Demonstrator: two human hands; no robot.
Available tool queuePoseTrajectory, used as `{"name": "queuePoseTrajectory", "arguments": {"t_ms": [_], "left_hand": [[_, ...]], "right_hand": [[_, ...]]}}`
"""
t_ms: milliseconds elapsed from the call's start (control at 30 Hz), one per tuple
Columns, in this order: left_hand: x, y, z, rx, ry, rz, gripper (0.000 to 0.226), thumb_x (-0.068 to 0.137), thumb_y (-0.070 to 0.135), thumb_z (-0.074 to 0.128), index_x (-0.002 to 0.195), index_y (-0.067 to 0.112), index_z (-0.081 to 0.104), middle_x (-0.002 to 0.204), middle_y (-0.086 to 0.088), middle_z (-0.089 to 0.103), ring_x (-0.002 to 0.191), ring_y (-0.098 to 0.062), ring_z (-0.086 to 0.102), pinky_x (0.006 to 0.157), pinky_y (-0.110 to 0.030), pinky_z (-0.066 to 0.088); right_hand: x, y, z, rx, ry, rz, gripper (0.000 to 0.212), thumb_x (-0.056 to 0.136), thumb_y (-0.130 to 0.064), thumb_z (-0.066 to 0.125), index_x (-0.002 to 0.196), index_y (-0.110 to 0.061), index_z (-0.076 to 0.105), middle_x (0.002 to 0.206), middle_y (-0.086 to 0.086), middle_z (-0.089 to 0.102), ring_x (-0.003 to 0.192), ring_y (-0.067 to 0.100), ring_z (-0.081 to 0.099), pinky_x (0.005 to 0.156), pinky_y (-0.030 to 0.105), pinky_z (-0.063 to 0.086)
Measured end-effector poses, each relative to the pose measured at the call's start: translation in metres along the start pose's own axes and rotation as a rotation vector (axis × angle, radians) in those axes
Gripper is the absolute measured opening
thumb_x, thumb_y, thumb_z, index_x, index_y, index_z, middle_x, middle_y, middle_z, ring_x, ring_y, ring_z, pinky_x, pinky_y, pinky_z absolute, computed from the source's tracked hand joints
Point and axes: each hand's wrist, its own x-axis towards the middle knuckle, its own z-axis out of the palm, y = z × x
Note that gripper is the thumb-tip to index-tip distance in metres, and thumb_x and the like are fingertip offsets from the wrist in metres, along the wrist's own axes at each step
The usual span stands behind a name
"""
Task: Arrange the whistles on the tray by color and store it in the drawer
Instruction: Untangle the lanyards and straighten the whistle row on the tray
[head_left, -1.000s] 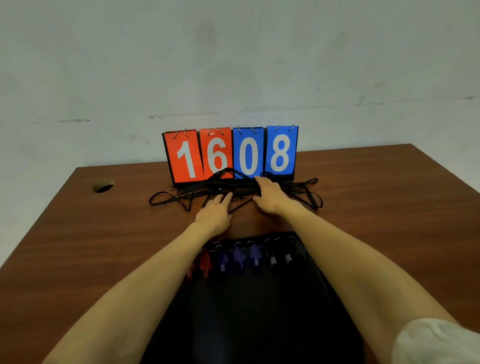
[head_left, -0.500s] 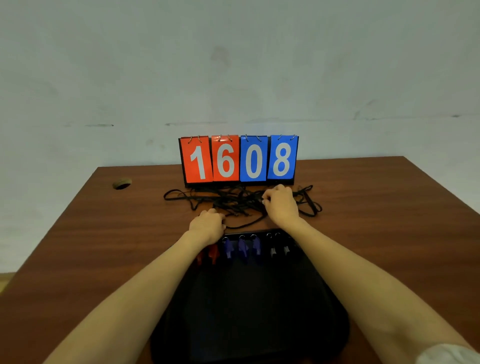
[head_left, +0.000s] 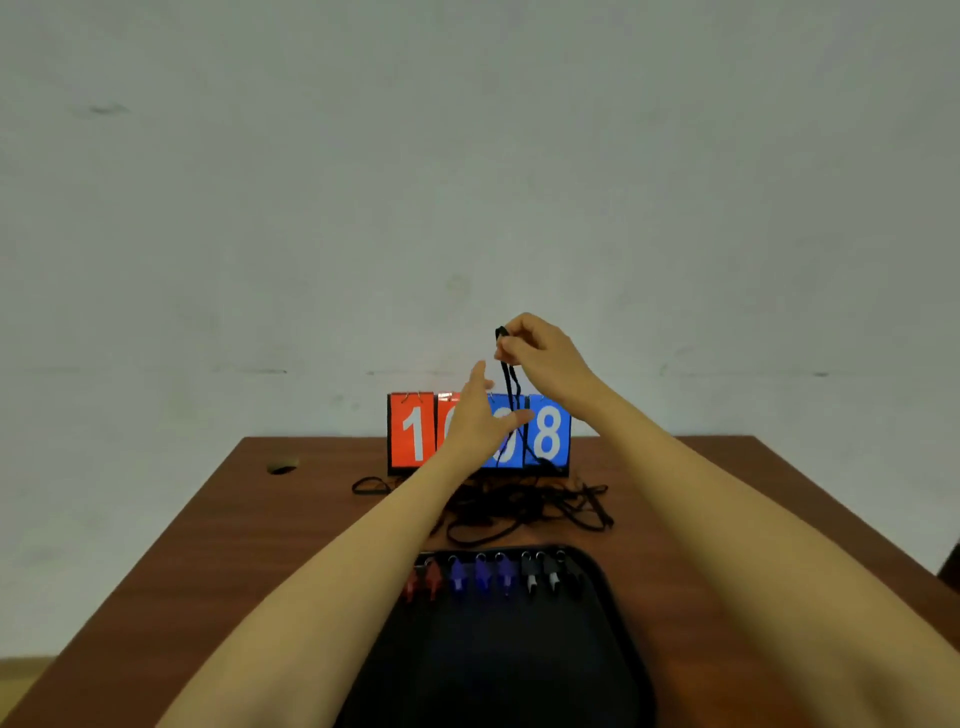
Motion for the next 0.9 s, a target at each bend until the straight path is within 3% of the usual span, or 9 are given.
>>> {"name": "queuePoseTrajectory", "arguments": {"t_ms": [33, 100, 167, 333, 467, 633, 700, 767, 900], "left_hand": [[0.0, 0.009, 0.001, -0.022, -0.022, -0.002, 0.065, 0.09, 0.023, 0.063, 0.144, 0.011, 0.029, 0.122, -0.004, 0.05, 0.093, -0.021, 0.059, 0.076, -0.023, 0.047], [-0.003, 0.016, 0.005, -0.008, -0.072, 0.026, 0.029, 0.095, 0.016, 0.054, 0.121, 0.004, 0.053, 0.098, -0.01, 0.059, 0.062, -0.013, 0.052, 0.059, -0.023, 0.044], [-0.007, 0.012, 0.006, 0.012, -0.075, 0.041, 0.014, 0.096, 0.013, 0.049, 0.098, 0.003, 0.059, 0.09, -0.013, 0.063, 0.055, -0.011, 0.05, 0.057, -0.023, 0.044], [-0.021, -0.011, -0.009, 0.184, -0.071, -0.029, 0.025, 0.095, 0.011, 0.049, 0.07, 0.009, 0.05, 0.066, -0.001, 0.052, 0.049, -0.007, 0.049, 0.049, -0.016, 0.039], [-0.032, -0.022, -0.028, 0.258, -0.118, -0.095, 0.018, 0.095, 0.015, 0.05, 0.083, 0.002, 0.054, 0.071, -0.004, 0.057, 0.05, -0.011, 0.05, 0.052, -0.02, 0.04], [-0.06, 0.008, -0.032, 0.043, -0.207, -0.054, 0.015, 0.097, 0.026, 0.048, 0.088, 0.017, 0.054, 0.066, 0.0, 0.066, 0.049, -0.013, 0.043, 0.05, -0.022, 0.038], [-0.066, 0.021, -0.029, -0.077, -0.14, -0.035, 0.006, 0.096, 0.025, 0.051, 0.099, 0.021, 0.049, 0.062, 0.0, 0.065, 0.047, -0.013, 0.039, 0.046, -0.021, 0.034], [-0.069, 0.03, -0.028, -0.174, -0.092, -0.004, 0.012, 0.096, 0.021, 0.05, 0.107, 0.021, 0.05, 0.062, -0.001, 0.065, 0.042, -0.01, 0.036, 0.043, -0.019, 0.032], [-0.074, 0.037, -0.029, -0.246, -0.082, 0.012, 0.016, 0.096, 0.022, 0.05, 0.098, 0.014, 0.065, 0.078, -0.001, 0.069, 0.043, -0.007, 0.036, 0.049, -0.019, 0.034]], "right_hand": [[-0.002, -0.008, -0.003, 0.011, 0.01, -0.021, 0.009, 0.095, -0.014, 0.047, 0.089, -0.013, 0.054, 0.087, -0.002, 0.066, 0.086, 0.008, 0.063, 0.086, 0.025, 0.047], [-0.007, -0.021, -0.011, 0.017, 0.047, -0.048, 0.011, 0.095, -0.012, 0.046, 0.089, -0.013, 0.054, 0.088, -0.002, 0.065, 0.086, 0.008, 0.062, 0.088, 0.028, 0.047], [-0.011, -0.029, -0.02, -0.019, 0.105, -0.053, 0.01, 0.096, -0.012, 0.044, 0.092, -0.012, 0.053, 0.093, 0.0, 0.066, 0.091, 0.015, 0.062, 0.089, 0.033, 0.048], [-0.015, -0.036, -0.048, -0.116, 0.323, -0.084, 0.014, 0.098, -0.012, 0.041, 0.1, -0.011, 0.054, 0.105, 0.009, 0.065, 0.098, 0.028, 0.061, 0.072, 0.023, 0.043], [-0.019, -0.016, -0.065, -0.362, 0.356, -0.058, 0.019, 0.099, -0.012, 0.04, 0.105, -0.003, 0.056, 0.096, 0.007, 0.058, 0.081, 0.019, 0.051, 0.059, 0.015, 0.035], [-0.042, 0.021, -0.06, -0.635, 0.062, 0.182, 0.018, 0.097, -0.009, 0.041, 0.1, -0.003, 0.058, 0.095, 0.012, 0.059, 0.067, 0.02, 0.051, 0.053, 0.025, 0.038], [-0.054, 0.034, -0.054, -0.609, -0.041, 0.244, 0.017, 0.097, -0.01, 0.043, 0.103, -0.004, 0.058, 0.103, 0.014, 0.062, 0.073, 0.022, 0.058, 0.061, 0.027, 0.045], [-0.067, 0.041, -0.046, -0.535, -0.141, 0.267, 0.022, 0.097, -0.011, 0.045, 0.116, -0.006, 0.056, 0.11, 0.012, 0.06, 0.074, 0.018, 0.061, 0.063, 0.023, 0.047], [-0.089, 0.044, -0.026, -0.378, -0.2, 0.248, 0.023, 0.097, -0.014, 0.046, 0.118, -0.009, 0.055, 0.112, 0.006, 0.058, 0.08, 0.017, 0.062, 0.069, 0.023, 0.05]]}}
